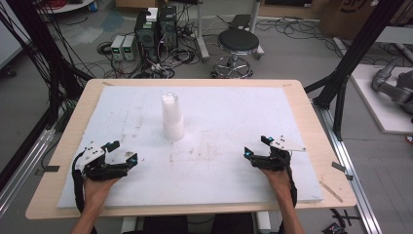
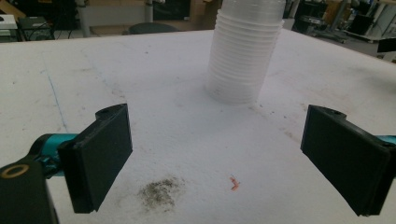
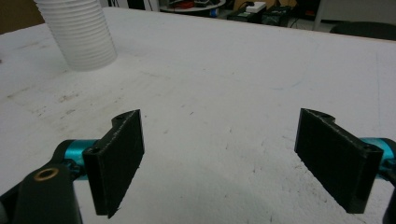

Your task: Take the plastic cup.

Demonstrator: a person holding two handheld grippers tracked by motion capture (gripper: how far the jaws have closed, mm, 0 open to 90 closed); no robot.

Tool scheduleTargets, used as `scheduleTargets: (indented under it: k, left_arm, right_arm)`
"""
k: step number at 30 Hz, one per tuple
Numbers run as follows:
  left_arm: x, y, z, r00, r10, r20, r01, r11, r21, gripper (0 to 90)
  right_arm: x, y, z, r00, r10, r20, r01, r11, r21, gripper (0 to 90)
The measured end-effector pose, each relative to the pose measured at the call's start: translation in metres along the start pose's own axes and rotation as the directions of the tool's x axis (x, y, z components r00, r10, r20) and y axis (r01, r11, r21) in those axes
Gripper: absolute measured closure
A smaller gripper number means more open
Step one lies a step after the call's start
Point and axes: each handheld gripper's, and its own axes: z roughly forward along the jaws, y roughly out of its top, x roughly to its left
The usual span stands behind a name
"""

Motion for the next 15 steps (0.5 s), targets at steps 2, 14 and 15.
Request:
scheduleTargets:
  k: [2, 14, 15]
  left_arm:
    - [0.001, 0.000, 0.000, 0.9999, -0.004, 0.013, 0.004, 1.0000, 0.005, 8.8]
    - [0.008, 0.025, -0.003, 0.9996, 0.024, 0.013, -0.024, 0.9995, -0.023, 8.6]
    - [0.011, 0.036, -0.002, 0.9995, 0.025, 0.021, -0.025, 0.9993, -0.030, 8.7]
  right_arm:
    - [-0.001, 0.000, 0.000, 1.0000, 0.001, -0.002, -0.001, 1.000, -0.001, 15.8]
    - [-0.003, 0.001, 0.002, 0.9996, 0.023, -0.015, -0.023, 0.999, 0.026, 15.8]
    - [-0.003, 0.001, 0.002, 0.9996, 0.021, -0.017, -0.020, 1.000, 0.017, 15.8]
